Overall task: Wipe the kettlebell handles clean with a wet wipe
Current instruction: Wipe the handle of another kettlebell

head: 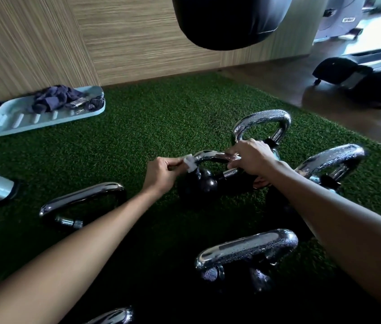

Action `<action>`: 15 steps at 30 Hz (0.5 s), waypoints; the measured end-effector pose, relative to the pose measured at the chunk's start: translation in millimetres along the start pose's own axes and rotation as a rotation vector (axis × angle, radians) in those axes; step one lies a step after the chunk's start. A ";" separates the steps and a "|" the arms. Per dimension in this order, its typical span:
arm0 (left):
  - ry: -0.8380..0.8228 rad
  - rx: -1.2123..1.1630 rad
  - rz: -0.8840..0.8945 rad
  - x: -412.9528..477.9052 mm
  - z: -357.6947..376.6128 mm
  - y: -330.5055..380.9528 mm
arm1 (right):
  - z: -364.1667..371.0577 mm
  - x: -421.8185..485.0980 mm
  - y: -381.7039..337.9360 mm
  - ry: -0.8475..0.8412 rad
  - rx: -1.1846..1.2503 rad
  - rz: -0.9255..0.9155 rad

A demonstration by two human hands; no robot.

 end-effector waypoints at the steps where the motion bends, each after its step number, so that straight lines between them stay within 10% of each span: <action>1: -0.020 -0.002 -0.036 -1.9 4.6 -7.6 | 0.5 -0.5 0.4 0.001 -0.003 0.000; 15: -0.003 0.077 -0.173 0.1 -8.1 -30.0 | 2.7 21.2 -21.3 0.009 0.049 -0.066</action>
Point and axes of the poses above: each hand's wrist, its own x-axis towards the middle knuckle, its own z-axis out of the palm, y = z × x, the point moved 5 cm from there along x, towards the middle knuckle, and after that the axes turned 9 degrees about -z, right-handed, at the moved point
